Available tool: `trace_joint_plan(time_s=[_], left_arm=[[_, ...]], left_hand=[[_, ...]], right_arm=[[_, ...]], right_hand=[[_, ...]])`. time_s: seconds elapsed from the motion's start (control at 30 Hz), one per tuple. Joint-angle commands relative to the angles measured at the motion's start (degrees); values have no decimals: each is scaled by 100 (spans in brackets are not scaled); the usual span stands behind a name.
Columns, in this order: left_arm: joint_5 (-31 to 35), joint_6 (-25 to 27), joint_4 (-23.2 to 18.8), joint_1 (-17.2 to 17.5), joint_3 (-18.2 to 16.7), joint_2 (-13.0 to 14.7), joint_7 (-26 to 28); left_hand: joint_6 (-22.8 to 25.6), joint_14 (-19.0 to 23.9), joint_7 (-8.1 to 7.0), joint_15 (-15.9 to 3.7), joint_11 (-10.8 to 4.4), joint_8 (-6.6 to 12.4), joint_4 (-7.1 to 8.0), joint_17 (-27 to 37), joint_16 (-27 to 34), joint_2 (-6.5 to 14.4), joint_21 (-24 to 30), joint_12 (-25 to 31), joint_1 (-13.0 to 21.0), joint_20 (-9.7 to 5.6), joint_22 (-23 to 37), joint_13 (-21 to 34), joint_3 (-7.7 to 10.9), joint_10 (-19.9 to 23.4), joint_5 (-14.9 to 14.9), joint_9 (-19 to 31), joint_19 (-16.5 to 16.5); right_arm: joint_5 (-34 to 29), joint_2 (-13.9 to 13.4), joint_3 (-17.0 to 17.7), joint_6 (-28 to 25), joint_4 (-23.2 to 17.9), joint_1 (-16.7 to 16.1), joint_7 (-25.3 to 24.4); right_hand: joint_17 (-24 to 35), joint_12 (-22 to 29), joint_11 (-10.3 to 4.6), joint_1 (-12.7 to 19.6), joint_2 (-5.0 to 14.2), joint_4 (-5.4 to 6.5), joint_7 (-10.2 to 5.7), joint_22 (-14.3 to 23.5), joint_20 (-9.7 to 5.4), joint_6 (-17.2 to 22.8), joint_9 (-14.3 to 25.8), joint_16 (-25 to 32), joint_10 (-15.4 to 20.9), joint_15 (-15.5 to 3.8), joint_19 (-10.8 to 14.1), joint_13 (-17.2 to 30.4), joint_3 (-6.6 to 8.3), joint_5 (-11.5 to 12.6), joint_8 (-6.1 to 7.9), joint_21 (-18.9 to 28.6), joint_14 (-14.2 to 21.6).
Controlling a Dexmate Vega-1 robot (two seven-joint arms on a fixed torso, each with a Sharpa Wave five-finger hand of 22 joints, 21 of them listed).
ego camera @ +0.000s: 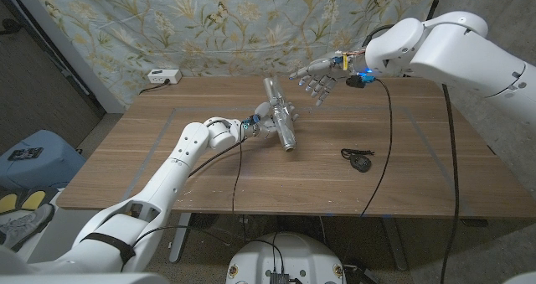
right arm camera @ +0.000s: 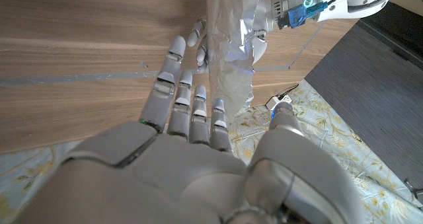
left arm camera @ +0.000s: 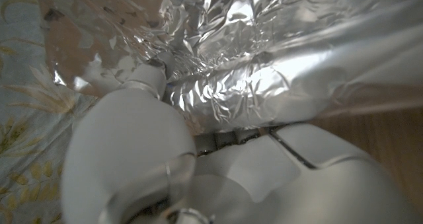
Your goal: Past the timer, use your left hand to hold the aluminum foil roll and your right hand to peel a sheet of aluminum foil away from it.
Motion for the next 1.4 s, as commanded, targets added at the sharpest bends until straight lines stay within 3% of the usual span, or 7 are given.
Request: trace_joint_plan(time_s=[0.03, 0.43, 0.9, 1.4], left_arm=[[-110, -163, -232, 41, 57, 29, 434], [-101, -474, -561, 133, 118, 6, 1091], [-87, -557, -785, 98, 248, 93, 1598], [135, -707, -1111, 77, 403, 185, 2299]], left_hand=[[33, 53, -11, -30, -23, 15, 45, 12, 23, 128, 29, 8, 103, -1, 23, 33, 39, 47, -1, 6, 53], [50, 89, -54, -60, -51, 7, 29, 16, 32, 93, 60, 2, 119, -18, 21, 81, 51, 72, 10, -11, 62], [84, 152, -49, -88, -60, 13, 24, 42, 70, 82, 97, 5, 154, -5, 20, 129, 64, 127, 33, -18, 76], [112, 195, -77, -111, -67, 13, -9, 84, 104, 43, 138, 16, 242, 17, 21, 186, 86, 197, 82, -27, 63]], right_arm=[[-667, 229, -782, -506, -240, 622, 110], [-962, 401, -1235, -687, -207, 945, 98], [-987, 464, -1257, -700, -89, 903, -17], [-1138, 712, -1459, -637, 239, 931, -153]], right_hand=[[-10, 34, 7, -30, -37, -9, 401, 15, 0, 38, 11, -30, 73, -12, 89, 26, -82, 54, 4, -22, 89], [-18, 34, 7, -38, -45, -8, 404, 14, -2, 23, 11, -36, 101, -12, 143, 29, -164, 67, 4, -22, 141], [-19, 39, 7, -10, -43, -20, 405, 13, -2, 19, 11, -39, 127, -12, 160, 35, -186, 68, 3, -25, 158], [-12, 48, 6, 70, -7, -32, 406, 14, -4, 0, 12, -30, 181, -13, 181, 51, -188, 51, 7, -26, 212]])
